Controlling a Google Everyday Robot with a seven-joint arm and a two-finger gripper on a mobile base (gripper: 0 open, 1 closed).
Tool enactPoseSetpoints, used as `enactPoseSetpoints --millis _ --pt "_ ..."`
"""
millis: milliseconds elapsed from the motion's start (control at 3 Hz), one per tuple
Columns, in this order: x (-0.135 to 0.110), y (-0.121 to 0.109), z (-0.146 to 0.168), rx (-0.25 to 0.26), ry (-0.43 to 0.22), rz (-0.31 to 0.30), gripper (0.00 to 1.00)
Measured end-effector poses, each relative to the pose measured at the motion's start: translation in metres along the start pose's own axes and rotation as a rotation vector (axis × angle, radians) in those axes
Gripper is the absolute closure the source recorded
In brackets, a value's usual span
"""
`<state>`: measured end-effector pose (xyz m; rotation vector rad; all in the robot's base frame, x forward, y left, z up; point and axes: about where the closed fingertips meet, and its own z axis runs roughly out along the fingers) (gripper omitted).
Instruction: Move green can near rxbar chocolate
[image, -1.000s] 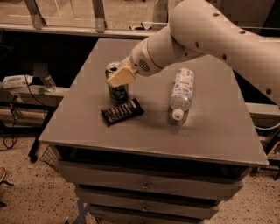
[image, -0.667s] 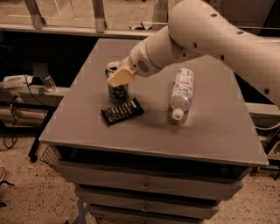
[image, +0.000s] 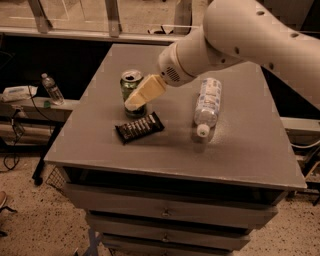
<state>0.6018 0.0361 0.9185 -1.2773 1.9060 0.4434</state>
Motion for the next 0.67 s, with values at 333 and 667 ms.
enactPoseSetpoints --millis 333,667 --pt "0.018 -0.016 -0.052 0.117 0.045 0.016 0.00" --pt "0.042 -0.046 -0.110 0.251 0.070 0.060 0.00"
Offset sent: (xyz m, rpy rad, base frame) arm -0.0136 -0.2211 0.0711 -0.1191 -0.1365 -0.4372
